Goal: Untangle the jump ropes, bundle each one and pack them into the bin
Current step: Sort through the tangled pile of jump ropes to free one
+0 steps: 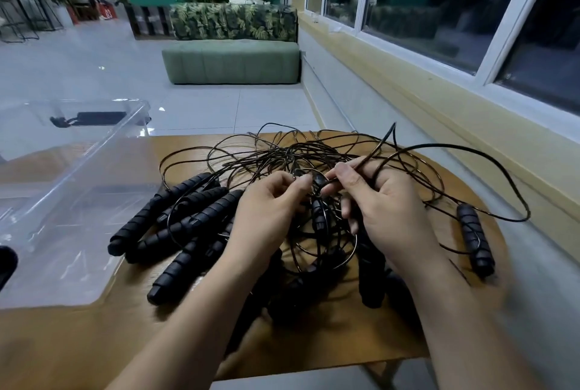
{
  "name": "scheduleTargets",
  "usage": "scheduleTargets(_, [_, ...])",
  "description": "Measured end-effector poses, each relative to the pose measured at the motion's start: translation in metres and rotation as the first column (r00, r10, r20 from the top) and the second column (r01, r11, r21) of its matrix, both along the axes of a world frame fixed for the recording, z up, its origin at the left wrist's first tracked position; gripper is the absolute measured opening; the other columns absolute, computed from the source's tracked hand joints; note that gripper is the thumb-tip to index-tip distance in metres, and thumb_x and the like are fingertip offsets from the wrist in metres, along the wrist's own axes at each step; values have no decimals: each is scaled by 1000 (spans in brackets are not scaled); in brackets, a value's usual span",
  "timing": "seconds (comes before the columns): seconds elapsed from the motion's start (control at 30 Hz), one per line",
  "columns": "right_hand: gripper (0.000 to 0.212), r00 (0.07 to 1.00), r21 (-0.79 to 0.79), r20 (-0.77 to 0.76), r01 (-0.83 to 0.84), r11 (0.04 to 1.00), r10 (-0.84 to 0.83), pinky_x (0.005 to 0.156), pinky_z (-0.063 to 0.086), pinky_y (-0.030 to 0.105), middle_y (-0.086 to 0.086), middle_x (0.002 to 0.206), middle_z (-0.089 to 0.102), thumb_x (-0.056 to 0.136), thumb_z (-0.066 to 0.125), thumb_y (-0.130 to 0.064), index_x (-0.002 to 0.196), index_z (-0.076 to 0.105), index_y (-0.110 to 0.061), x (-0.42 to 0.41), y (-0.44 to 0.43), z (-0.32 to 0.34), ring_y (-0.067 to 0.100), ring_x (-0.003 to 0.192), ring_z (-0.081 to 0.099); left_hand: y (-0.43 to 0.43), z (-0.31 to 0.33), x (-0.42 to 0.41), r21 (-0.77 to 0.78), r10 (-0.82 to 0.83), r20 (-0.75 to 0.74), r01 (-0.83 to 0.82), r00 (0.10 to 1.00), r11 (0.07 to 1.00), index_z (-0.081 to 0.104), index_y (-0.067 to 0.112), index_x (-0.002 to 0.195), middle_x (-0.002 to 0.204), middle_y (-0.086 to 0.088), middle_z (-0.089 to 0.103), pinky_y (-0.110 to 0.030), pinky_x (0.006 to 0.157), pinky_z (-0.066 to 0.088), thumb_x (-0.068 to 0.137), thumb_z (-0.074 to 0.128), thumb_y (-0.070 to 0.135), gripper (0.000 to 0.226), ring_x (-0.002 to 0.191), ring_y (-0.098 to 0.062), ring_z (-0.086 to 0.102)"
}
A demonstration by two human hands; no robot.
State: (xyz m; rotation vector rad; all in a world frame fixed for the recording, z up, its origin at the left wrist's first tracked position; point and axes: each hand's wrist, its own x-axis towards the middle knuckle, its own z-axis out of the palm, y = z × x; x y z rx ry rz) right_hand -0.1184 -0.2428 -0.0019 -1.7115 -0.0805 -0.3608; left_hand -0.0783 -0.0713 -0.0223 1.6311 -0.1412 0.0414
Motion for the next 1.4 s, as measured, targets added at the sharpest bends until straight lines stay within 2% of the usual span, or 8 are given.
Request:
scheduleTargets(0.13, [22,999,52,-7,52,997,-52,54,48,39,11,87,79,107,67,-36,95,78,-22,3,-7,-4,28,61,59,13,5,-1,-104,-76,5,76,997,992,81,16,101,92,-17,77,-36,78,53,97,74,16,7,79,-18,67])
scheduleTargets(0.3, [8,996,65,0,84,994,-84,52,48,34,5,87,81,102,74,-27,99,76,-20,5,-6,-3,19,61,60,19,13,-9,68,-203,248,192,947,979,79,29,110,90,-11,72,-38,71,47,97,76,12,21,76,-18,60])
scheduleTargets(0.4, [9,999,71,-39,30,997,-28,46,45,26,1,72,75,103,72,-24,98,79,-20,4,-1,-1,16,54,59,14,16,-15,6,-258,224,264,940,965,80,20,116,106,-6,79,-34,90,56,100,68,6,24,98,-14,73])
scheduleTargets(0.63, [14,989,53,-108,-97,994,102,44,43,29,11,65,62,106,67,-30,105,79,-22,4,5,-3,27,52,52,17,14,-4,242,-165,429,63,888,968,75,37,127,109,7,71,-26,77,54,100,69,4,43,88,-9,68])
scheduleTargets(0.9, [33,988,104,-96,-115,988,125,47,40,32,18,70,53,109,62,-33,93,71,-7,8,11,-5,30,56,46,17,10,-1,88,-332,73,325,940,941,72,13,103,86,-14,76,-52,61,53,89,85,21,20,60,-33,64])
scheduleTargets(1.07, [35,987,192,-112,-93,977,116,47,41,31,19,72,56,109,57,-28,89,72,-4,6,11,1,26,56,47,20,11,5,-30,-374,14,374,927,927,77,19,110,93,-12,77,-36,64,40,104,63,12,17,65,-22,57])
scheduleTargets(1.23, [35,981,243,-151,-86,966,125,48,47,26,12,82,67,107,44,-21,94,66,4,3,12,4,16,62,63,12,2,5,145,-440,77,427,894,893,72,16,107,89,0,74,-34,73,50,104,68,15,5,77,-15,63])
scheduleTargets(1.4, [44,979,262,-185,-32,964,83,64,49,34,-1,83,54,102,47,-57,93,65,-18,8,13,-1,20,75,55,9,2,7,187,-471,135,445,872,876,72,18,94,77,10,69,-20,66,46,99,75,22,8,69,-5,60])
